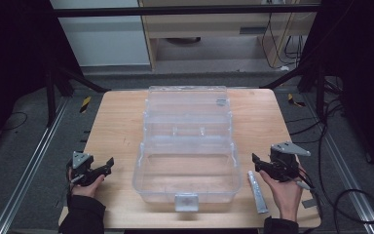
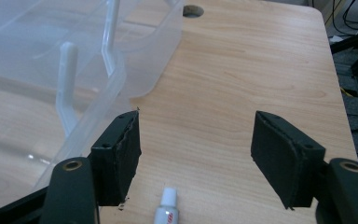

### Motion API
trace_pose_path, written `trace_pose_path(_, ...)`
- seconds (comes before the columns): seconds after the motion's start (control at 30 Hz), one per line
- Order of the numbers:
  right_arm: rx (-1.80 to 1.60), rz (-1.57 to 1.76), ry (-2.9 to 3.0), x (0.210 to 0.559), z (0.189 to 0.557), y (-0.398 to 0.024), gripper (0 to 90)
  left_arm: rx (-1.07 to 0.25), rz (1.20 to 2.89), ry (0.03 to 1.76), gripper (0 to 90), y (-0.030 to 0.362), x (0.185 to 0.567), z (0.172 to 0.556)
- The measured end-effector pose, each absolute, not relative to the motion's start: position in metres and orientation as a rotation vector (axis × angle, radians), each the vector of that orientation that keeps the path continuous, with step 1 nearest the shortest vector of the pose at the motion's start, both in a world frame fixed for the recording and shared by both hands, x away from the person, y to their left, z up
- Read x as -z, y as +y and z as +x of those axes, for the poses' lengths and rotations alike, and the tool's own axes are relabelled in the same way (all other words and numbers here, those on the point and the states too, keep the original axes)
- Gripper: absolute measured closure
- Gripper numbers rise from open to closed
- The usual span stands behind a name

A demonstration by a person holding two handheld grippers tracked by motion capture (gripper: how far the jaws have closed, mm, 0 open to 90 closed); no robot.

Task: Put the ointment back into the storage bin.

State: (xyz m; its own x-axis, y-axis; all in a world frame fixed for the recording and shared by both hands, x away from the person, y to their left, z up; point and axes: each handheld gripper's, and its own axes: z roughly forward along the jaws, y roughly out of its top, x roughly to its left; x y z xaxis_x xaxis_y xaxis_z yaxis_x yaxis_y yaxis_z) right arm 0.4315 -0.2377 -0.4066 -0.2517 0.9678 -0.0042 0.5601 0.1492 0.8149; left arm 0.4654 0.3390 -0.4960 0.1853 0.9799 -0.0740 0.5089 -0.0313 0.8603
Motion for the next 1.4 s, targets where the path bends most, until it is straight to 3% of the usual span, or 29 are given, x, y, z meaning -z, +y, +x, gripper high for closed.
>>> trace_pose_path(0.17, -0.859, 1.475, 1.938, 0.410, 0.428, -0.240, 37.7, -0.730, 1.654, 1.431, 15.1, 0.339, 0.496, 0.466)
trace_pose_path(0.7, -0.709, 1.572, 2.149, 0.424, 0.441, -0.232, 36.4, -0.752, 1.675, 1.400, 12.0, 0.333, 0.499, 0.468)
trace_pose_path(1.27, -0.581, 1.680, 2.295, 0.436, 0.447, -0.226, 47.6, -0.749, 1.695, 1.409, 14.5, 0.332, 0.500, 0.468)
trace_pose_path(1.4, -0.542, 1.757, 2.338, 0.448, 0.447, -0.232, 53.7, -0.748, 1.697, 1.415, 14.5, 0.332, 0.500, 0.468)
